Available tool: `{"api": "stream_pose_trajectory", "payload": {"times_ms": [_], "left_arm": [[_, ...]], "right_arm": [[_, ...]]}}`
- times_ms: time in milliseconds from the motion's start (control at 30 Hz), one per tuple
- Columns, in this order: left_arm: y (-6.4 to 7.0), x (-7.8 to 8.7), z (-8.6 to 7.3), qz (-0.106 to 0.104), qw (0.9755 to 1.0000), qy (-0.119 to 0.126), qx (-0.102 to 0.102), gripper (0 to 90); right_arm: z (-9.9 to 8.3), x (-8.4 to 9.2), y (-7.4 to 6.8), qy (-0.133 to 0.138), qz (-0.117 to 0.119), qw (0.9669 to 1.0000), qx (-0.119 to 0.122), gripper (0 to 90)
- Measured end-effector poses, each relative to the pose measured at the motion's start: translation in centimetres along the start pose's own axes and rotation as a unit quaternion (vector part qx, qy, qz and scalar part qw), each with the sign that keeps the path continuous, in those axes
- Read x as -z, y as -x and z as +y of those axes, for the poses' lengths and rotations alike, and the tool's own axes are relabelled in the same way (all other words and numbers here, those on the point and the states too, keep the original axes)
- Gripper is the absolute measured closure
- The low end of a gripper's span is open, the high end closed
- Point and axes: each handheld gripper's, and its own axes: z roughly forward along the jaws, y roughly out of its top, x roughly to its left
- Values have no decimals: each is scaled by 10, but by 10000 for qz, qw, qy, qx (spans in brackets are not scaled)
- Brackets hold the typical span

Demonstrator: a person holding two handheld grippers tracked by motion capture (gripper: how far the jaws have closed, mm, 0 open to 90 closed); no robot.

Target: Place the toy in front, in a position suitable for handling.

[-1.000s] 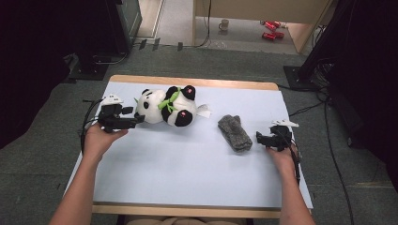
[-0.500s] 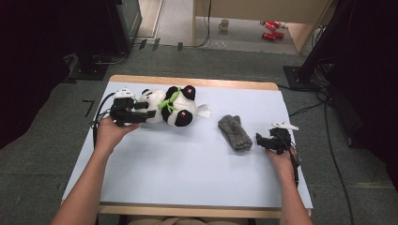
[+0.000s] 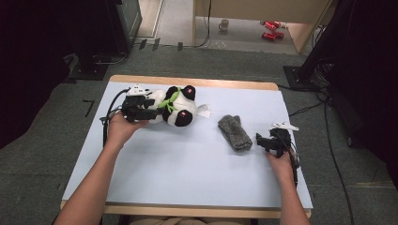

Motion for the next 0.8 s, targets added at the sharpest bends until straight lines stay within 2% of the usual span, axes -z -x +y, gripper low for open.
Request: {"api": "stream_pose_trajectory", "payload": {"times_ms": [200,300,367,500,567,600,700,800], "left_arm": [[1,-14,1,-47,9999,-96,-11,418],[1,-18,-1,-38,10000,-42,-30,434],[2,-21,-1,-97,10000,3,19,434],[5,-32,-5,-170,9998,-105,-38,443],[9,-36,-7,-14,9998,-67,-173,446],[12,-37,-9,156,9995,20,-287,471],[13,-39,-10,184,9992,44,-343,494],[10,-39,-11,120,9995,82,-275,507]], "right_arm": [[0,0,0,2,6,10000,-5,191],[0,0,0,0,25,10000,-4,181],[0,0,1,-19,126,9999,7,140],[-1,0,-1,-47,136,9999,78,137],[-1,1,-1,-43,134,9999,93,137],[-1,1,-1,-41,147,9998,91,137],[-1,1,-1,-45,145,9998,104,137],[-1,1,-2,-50,133,9998,118,137]]}}
